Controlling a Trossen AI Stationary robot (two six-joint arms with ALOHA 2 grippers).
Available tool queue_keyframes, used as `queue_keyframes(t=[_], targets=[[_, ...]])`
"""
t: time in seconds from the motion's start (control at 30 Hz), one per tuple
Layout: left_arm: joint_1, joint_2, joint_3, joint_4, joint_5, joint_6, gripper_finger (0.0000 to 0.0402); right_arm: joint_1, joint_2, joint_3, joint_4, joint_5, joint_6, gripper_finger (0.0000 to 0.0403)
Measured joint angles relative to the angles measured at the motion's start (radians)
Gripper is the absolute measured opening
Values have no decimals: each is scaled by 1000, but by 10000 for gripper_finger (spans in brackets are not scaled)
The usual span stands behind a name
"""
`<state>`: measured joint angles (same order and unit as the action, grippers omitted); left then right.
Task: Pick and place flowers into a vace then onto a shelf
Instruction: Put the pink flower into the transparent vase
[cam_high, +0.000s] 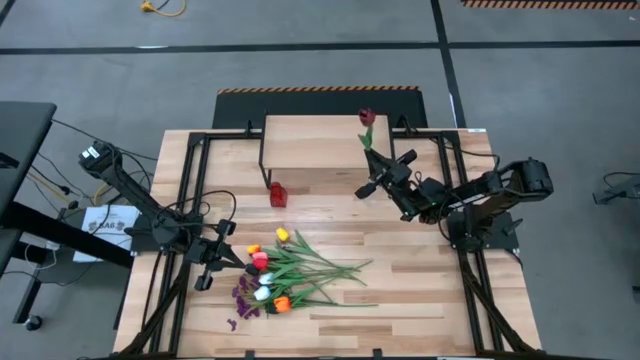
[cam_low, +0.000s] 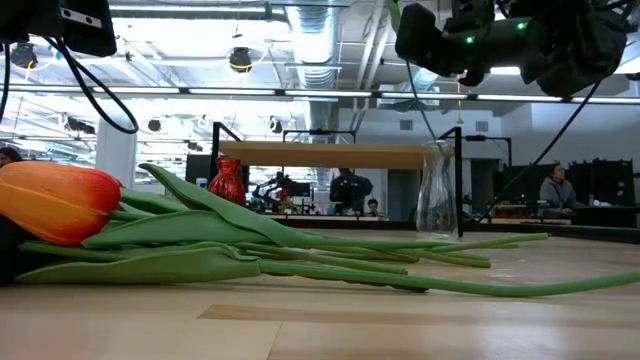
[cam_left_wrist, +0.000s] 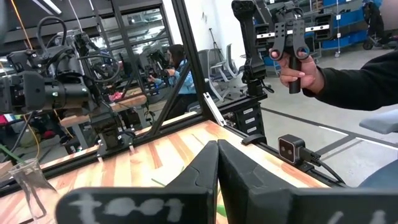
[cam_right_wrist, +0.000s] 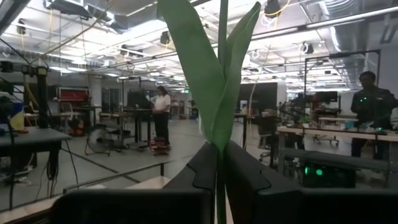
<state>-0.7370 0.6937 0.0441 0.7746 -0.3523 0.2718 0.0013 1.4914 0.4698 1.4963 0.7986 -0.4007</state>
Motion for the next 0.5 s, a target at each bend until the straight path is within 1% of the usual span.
queue_keyframes(t=[0.23,0.5], targets=[[0,0,0,0,0,0,0,-1,0,0,0,0,0,42],[0,0,0,0,1,0,0,6,0,0,0,15,-16,50]])
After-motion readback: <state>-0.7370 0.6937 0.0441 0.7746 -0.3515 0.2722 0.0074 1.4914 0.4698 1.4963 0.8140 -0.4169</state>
